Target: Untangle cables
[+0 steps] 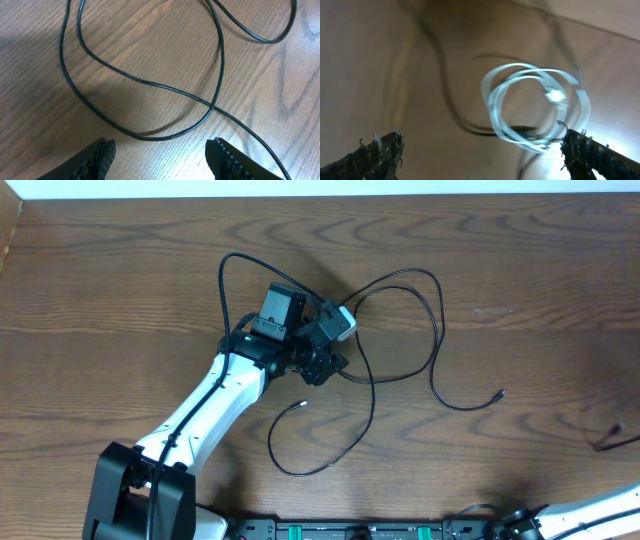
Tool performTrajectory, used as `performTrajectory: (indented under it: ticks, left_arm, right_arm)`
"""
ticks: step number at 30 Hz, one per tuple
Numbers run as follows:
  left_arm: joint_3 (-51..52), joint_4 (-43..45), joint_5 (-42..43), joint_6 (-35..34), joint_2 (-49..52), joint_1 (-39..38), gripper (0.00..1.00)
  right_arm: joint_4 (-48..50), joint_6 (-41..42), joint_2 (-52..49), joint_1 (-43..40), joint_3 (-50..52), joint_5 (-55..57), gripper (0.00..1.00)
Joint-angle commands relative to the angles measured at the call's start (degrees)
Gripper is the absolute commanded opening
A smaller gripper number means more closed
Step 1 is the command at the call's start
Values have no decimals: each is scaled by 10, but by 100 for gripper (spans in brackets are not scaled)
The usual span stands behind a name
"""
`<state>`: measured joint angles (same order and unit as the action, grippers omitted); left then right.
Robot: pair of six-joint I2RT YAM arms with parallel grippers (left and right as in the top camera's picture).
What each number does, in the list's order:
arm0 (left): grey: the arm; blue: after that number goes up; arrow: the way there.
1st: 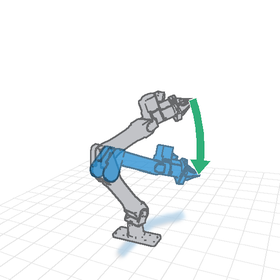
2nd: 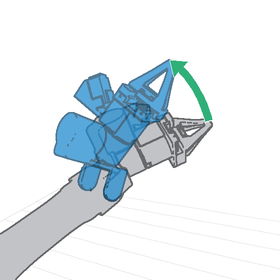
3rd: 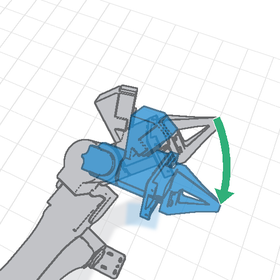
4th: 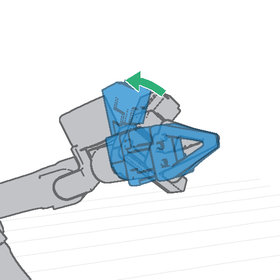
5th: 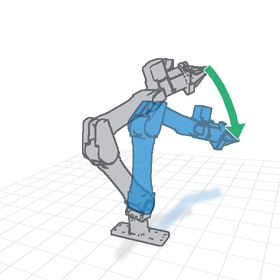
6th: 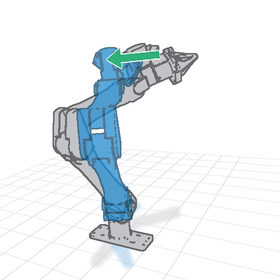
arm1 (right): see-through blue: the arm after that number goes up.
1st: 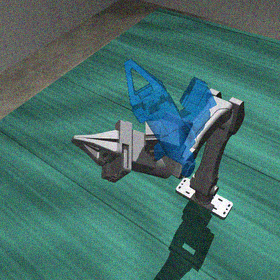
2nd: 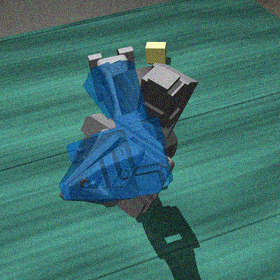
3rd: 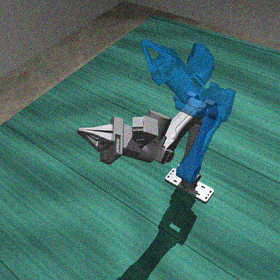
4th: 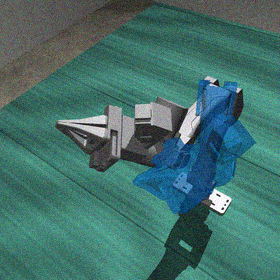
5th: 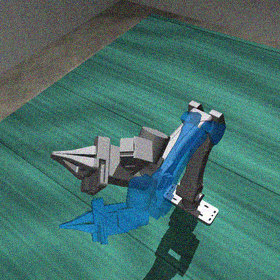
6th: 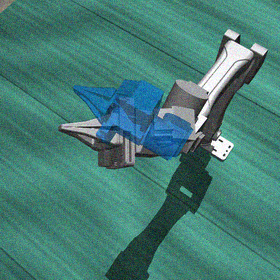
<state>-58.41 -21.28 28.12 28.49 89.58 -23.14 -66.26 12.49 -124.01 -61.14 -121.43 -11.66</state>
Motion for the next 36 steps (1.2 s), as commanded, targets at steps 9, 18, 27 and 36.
performTrajectory:
  ticks: [9, 18, 27, 36]
  left_arm:
    - [0, -2, -3, -1, 7, -1, 64]
    - [0, 5, -37, -1, 7, -1, 63]
    - [0, 13, -68, 0, 7, 0, 63]
    - [0, 13, -68, 11, 7, 0, 67]
  right_arm:
    - [34, -119, 94, 215, -6, -18, 99]
    - [-48, -268, 85, 417, -3, 10, 99]
    - [-68, -421, 85, 558, 101, 5, 99]
    - [-31, -614, 85, 643, 284, 7, 99]
